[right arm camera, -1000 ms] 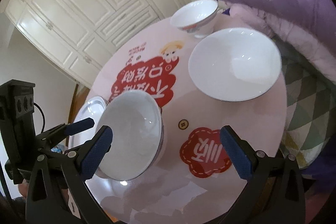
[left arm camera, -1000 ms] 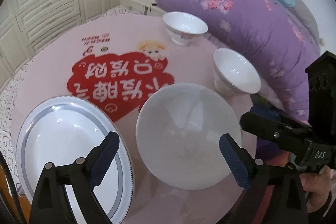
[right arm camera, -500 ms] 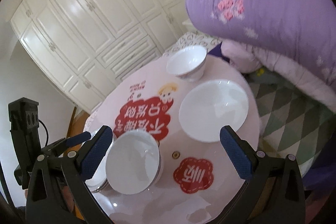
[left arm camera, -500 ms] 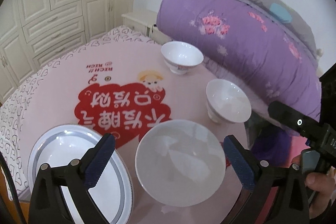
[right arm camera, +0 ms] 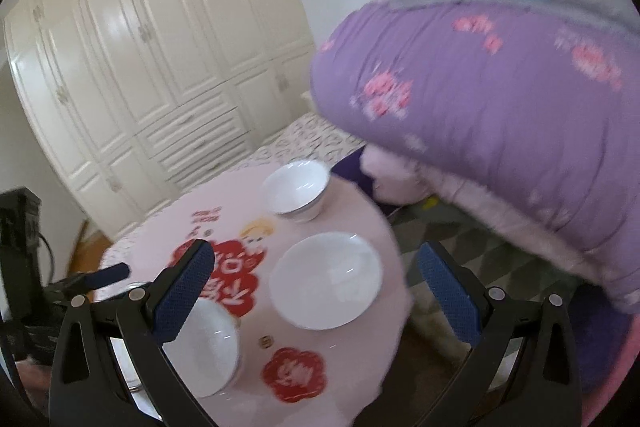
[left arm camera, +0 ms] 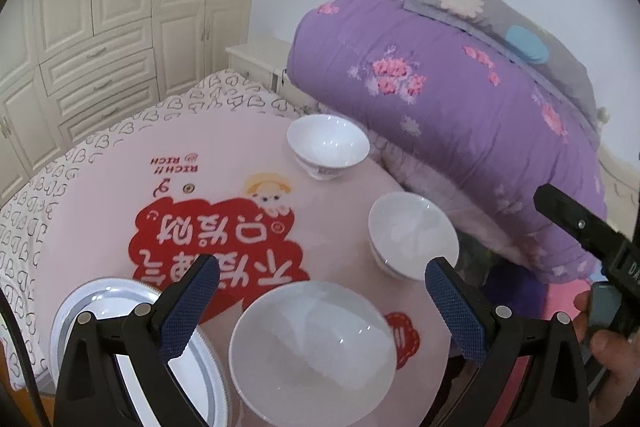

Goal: Organize plates and bowls
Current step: 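Move both grippers toward the second large white bowl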

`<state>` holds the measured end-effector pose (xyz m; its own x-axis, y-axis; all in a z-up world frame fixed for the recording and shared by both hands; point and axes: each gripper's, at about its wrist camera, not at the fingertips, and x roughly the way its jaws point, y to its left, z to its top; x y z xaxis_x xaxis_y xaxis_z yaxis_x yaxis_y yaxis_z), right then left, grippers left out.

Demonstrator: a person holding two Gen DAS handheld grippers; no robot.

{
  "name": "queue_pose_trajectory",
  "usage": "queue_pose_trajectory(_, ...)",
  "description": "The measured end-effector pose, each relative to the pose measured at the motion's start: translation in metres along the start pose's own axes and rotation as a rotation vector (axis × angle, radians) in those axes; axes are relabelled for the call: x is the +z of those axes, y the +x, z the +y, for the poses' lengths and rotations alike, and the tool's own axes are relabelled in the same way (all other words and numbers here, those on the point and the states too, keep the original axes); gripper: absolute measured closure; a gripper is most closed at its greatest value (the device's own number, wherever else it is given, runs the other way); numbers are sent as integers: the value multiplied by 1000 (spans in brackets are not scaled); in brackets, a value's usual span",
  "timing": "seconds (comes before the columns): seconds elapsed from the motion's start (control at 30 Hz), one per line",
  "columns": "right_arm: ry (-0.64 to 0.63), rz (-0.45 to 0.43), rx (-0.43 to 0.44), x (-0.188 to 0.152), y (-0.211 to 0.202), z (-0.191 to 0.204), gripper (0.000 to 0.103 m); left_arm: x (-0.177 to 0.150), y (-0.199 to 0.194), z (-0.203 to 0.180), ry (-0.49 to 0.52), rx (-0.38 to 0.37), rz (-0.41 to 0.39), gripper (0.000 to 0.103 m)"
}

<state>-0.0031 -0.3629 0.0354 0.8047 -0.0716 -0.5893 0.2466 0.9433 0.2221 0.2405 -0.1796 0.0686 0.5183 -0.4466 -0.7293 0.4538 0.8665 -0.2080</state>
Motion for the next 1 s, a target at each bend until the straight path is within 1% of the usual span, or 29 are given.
queue_pose_trajectory(0.07,-16,-16,-40,0,-2,-1,0,1,3,-3,5,-1,-6,1)
queue_pose_trajectory(0.13,-17,-22,-56,0,-2,-3,0,2,8,-8,8,-6,-8,1)
queue_pose_trajectory(0.33,1,9,-91,-4,5,-17,0,5,27,-20,39,-11,1,1)
queue_pose_trajectory(0.47,16,32,-117,-7,11,-31,0,11,45,-27,53,-13,21,1)
queue_pose_trajectory(0.57,24,63,-152,-10,20,-42,0,15,64,-31,68,-9,47,1)
queue_pose_trajectory(0.67,40,103,-154,-15,29,-52,0,18,79,-33,84,-2,65,1)
queue_pose_trajectory(0.83,57,159,-148,-22,47,-62,0,21,112,-34,105,10,124,3)
queue_pose_trajectory(0.93,72,198,-133,-27,61,-65,0,23,134,-35,105,6,168,5)
queue_pose_trajectory(1.0,77,224,-122,-30,70,-66,0,25,146,-35,101,9,190,9)
